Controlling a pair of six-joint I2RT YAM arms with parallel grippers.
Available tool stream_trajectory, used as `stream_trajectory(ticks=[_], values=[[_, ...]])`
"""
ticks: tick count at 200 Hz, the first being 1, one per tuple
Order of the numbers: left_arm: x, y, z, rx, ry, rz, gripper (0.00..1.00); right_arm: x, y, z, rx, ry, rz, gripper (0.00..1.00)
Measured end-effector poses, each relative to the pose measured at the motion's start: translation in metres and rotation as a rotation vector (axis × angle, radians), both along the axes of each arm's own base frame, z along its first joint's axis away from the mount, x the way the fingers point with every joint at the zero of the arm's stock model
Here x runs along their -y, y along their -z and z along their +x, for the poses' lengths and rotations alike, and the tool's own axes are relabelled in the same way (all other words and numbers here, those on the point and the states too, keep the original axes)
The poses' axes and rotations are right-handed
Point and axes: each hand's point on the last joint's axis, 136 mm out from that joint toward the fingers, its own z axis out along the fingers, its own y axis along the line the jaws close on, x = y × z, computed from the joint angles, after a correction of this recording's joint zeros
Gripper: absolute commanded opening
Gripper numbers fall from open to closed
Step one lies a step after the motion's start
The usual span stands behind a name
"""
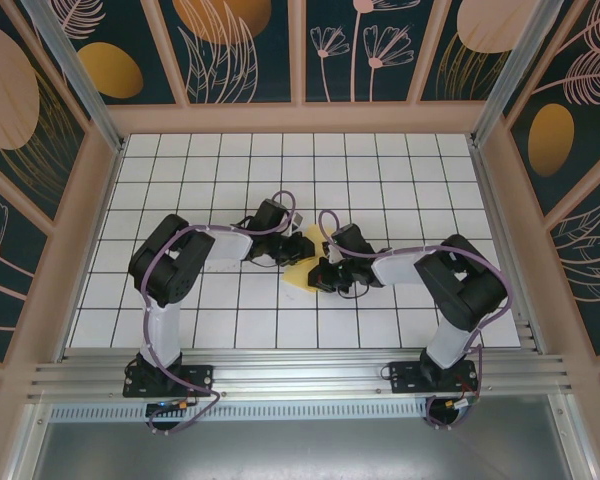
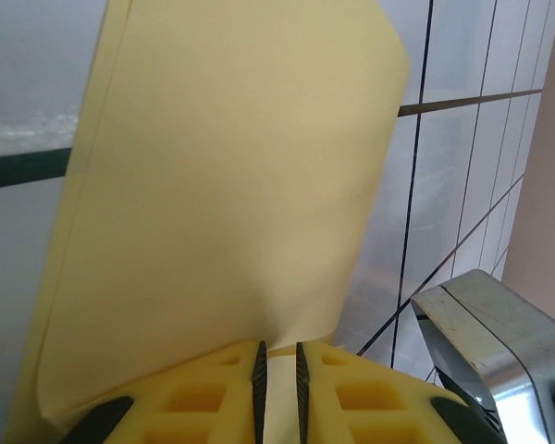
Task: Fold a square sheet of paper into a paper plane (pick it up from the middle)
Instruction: Fold the triangle a second time at the center of the table.
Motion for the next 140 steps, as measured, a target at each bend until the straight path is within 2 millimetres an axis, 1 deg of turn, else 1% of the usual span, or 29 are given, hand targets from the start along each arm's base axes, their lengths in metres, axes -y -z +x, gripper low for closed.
stream_trajectory(ticks=[22,61,77,90,104,140], values=[[0.0,0.0,0.0,0.001,0.0,0.001,0.21,0.0,-0.002,0.004,0.004,0.016,-0.011,0.0],[0.0,0.0,0.0,0.006,0.002,0.002,0.21,-0.007,-0.014,0.018,0.025,0.047,0.003,0.0],[0.0,0.0,0.0,0.009,0.004,0.003,0.21,-0.008,-0.014,0.022,0.025,0.057,0.005,0.0],[0.0,0.0,0.0,0.009,0.003,0.003,0.21,-0.008,-0.01,0.024,0.02,0.06,-0.001,0.0],[-0.001,0.0,0.0,0.01,0.003,0.004,0.21,-0.007,0.001,0.022,-0.005,0.065,-0.014,0.0],[-0.001,0.0,0.0,0.012,0.001,0.007,0.2,-0.006,0.001,0.021,0.005,0.065,0.025,0.0]])
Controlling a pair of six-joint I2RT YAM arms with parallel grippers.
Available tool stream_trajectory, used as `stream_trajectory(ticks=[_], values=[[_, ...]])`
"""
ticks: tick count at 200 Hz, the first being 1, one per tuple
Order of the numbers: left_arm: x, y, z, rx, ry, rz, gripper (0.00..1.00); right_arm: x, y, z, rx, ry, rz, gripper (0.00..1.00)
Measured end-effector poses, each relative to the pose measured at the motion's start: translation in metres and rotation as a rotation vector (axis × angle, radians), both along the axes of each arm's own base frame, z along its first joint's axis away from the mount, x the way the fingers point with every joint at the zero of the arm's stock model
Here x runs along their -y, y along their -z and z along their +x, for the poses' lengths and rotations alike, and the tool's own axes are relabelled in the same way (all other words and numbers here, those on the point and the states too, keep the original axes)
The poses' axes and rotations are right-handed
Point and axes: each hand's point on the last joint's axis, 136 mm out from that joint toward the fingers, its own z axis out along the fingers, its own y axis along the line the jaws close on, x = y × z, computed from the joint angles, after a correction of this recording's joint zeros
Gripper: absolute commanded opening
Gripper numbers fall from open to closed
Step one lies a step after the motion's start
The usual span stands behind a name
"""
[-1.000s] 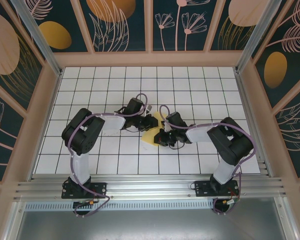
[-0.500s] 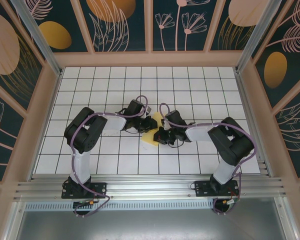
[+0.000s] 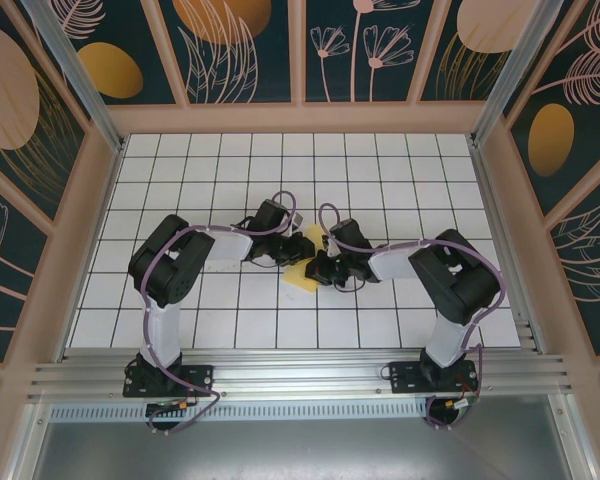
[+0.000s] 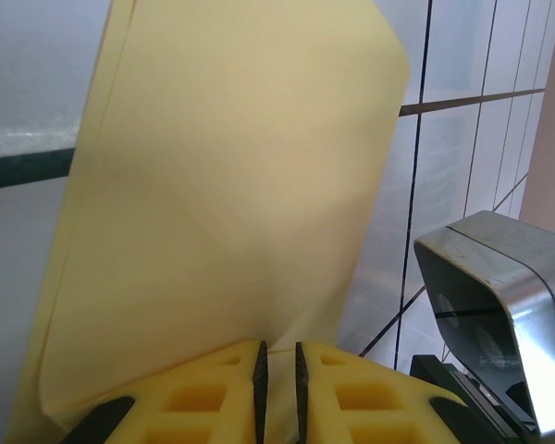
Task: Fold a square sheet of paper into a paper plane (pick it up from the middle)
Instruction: Fold the triangle a second time at the center of the table.
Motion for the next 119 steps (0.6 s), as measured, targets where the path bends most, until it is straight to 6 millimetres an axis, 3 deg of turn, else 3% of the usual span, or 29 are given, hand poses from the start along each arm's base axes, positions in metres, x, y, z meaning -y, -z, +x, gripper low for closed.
stream_trajectory(ticks=[119], values=[[-0.001,0.001,0.0,0.001,-0.003,0.004,0.19,0.014,0.0,-0.028,-0.021,-0.024,0.014,0.0]])
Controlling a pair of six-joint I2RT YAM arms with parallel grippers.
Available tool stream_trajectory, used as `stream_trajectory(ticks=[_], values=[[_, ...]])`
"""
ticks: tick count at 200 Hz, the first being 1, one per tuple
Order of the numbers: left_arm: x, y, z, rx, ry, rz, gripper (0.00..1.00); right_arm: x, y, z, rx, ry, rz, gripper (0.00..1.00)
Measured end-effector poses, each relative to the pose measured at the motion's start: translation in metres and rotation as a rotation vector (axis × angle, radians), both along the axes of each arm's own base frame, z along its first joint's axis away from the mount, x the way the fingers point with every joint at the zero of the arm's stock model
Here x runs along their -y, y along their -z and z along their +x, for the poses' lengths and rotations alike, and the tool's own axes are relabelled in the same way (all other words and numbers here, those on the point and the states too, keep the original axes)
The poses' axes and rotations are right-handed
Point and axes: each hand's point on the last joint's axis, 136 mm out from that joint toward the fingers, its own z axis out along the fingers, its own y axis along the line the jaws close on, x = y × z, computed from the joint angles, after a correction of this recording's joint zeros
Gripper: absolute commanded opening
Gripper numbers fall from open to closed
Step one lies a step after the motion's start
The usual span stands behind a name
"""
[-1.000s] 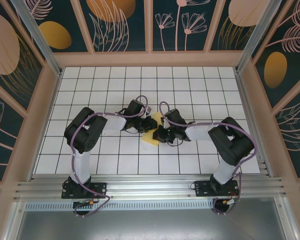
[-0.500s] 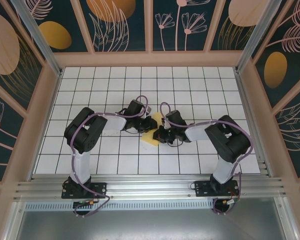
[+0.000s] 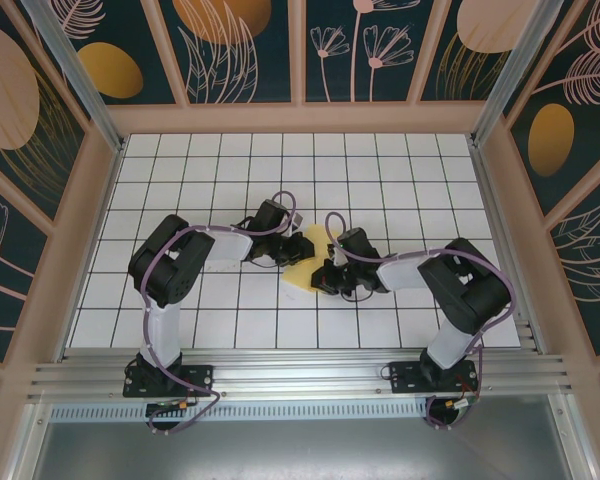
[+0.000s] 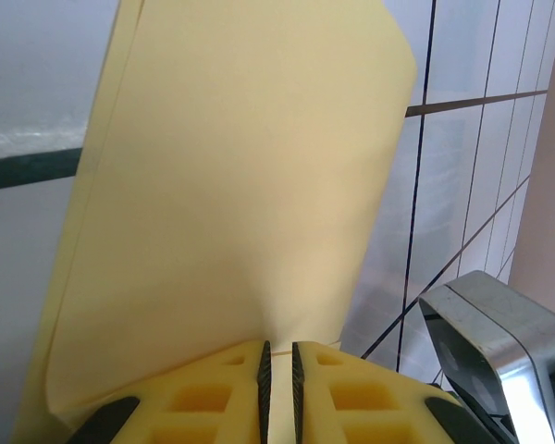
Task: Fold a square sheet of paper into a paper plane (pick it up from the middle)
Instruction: Fold the triangle a second time at the center of the table.
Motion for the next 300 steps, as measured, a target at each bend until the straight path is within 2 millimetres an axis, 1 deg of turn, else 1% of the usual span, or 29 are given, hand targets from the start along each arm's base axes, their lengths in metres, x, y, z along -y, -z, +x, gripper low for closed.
stream_trajectory(ticks=[66,96,107,127,150,166,177,199,228,254,284,300], values=[[0.0,0.0,0.0,0.0,0.0,-0.001,0.2,0.004,-0.001,-0.011,-0.013,-0.019,-0.026,0.0],[0.0,-0.001,0.0,0.001,0.001,-0.002,0.2,0.012,-0.002,-0.019,-0.026,-0.021,-0.064,0.01],[0.0,-0.001,0.0,0.001,0.001,-0.002,0.2,0.016,-0.008,-0.018,-0.009,-0.011,-0.078,0.02],[0.0,-0.001,0.0,0.003,0.004,-0.003,0.21,0.026,-0.028,-0.006,0.062,0.047,-0.097,0.05],[0.0,-0.002,0.0,0.005,0.005,-0.004,0.21,0.051,-0.054,0.025,0.163,0.184,-0.125,0.06],[0.0,-0.002,0.0,0.007,0.007,-0.004,0.21,0.064,-0.061,0.039,0.196,0.253,-0.136,0.06],[0.0,-0.002,0.0,0.007,0.007,-0.004,0.21,0.066,-0.061,0.042,0.197,0.27,-0.136,0.06],[0.0,-0.002,0.0,0.007,0.007,-0.004,0.21,0.063,-0.057,0.045,0.182,0.28,-0.128,0.06],[0.001,-0.002,-0.001,0.008,0.008,-0.004,0.22,0.056,-0.043,0.046,0.138,0.268,-0.112,0.04],[0.001,-0.002,-0.001,0.008,0.008,-0.004,0.22,0.033,-0.037,0.043,0.099,0.194,-0.066,0.03],[0.001,-0.003,-0.001,0.008,0.008,-0.005,0.22,-0.002,-0.034,0.04,0.075,0.095,-0.023,0.02],[0.001,-0.003,-0.001,0.008,0.008,-0.005,0.22,-0.011,-0.027,0.036,0.057,0.068,-0.024,0.01]])
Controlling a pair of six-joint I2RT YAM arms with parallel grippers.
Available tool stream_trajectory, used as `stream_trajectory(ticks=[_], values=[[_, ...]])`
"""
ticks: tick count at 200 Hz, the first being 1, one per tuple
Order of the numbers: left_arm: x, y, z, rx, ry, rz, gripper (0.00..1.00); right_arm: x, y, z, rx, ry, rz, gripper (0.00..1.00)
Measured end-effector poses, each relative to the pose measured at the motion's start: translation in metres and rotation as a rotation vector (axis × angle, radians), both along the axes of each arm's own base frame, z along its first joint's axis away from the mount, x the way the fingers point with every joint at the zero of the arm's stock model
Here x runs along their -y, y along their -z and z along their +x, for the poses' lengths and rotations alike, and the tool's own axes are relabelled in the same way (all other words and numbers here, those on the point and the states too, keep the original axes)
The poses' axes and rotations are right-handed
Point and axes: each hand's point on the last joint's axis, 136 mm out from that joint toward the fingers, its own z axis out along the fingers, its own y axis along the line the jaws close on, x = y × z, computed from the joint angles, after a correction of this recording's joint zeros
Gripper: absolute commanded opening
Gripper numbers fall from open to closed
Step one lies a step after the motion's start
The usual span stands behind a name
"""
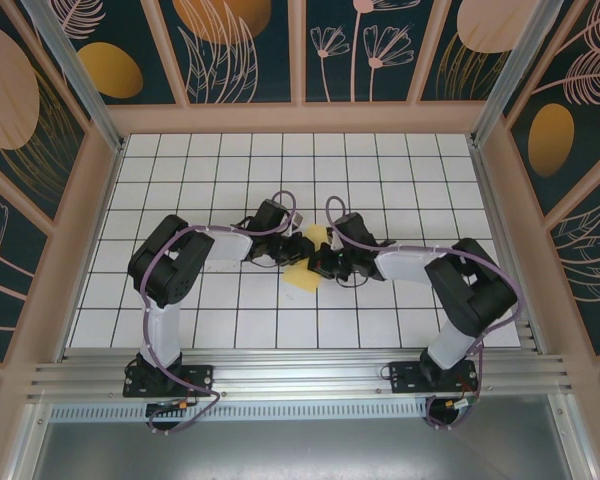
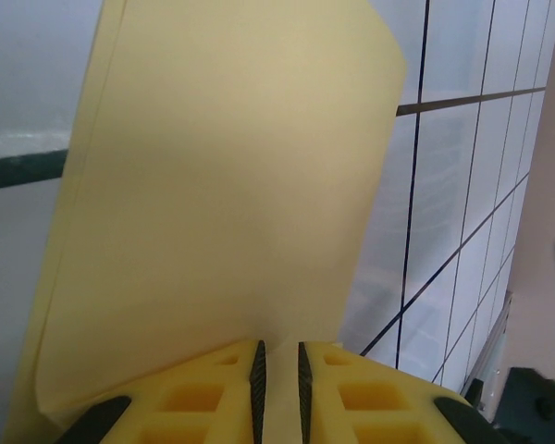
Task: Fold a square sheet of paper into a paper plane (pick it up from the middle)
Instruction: Fold the triangle a second time at the center of the table.
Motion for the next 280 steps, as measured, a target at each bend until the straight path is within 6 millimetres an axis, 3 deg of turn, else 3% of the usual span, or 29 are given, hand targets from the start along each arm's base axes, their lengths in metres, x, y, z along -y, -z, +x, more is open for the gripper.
stream_trajectory(ticks=[53,128,193,227,280], values=[[-0.001,0.0,0.001,0.005,-0.005,0.004,0.22,0.001,0.026,-0.015,-0.051,-0.013,-0.016,0.01],[-0.001,-0.005,0.004,0.017,-0.014,0.023,0.33,0.002,0.027,-0.016,-0.019,-0.013,0.015,0.01],[-0.006,-0.024,0.014,0.045,-0.043,-0.017,0.35,0.002,0.027,-0.015,-0.015,-0.012,0.019,0.01],[-0.007,-0.019,0.004,0.013,-0.023,-0.036,0.35,0.002,0.027,-0.015,-0.015,-0.012,0.019,0.01],[-0.011,-0.004,0.007,0.004,-0.045,-0.001,0.29,0.002,0.027,-0.016,-0.011,-0.014,0.025,0.01]])
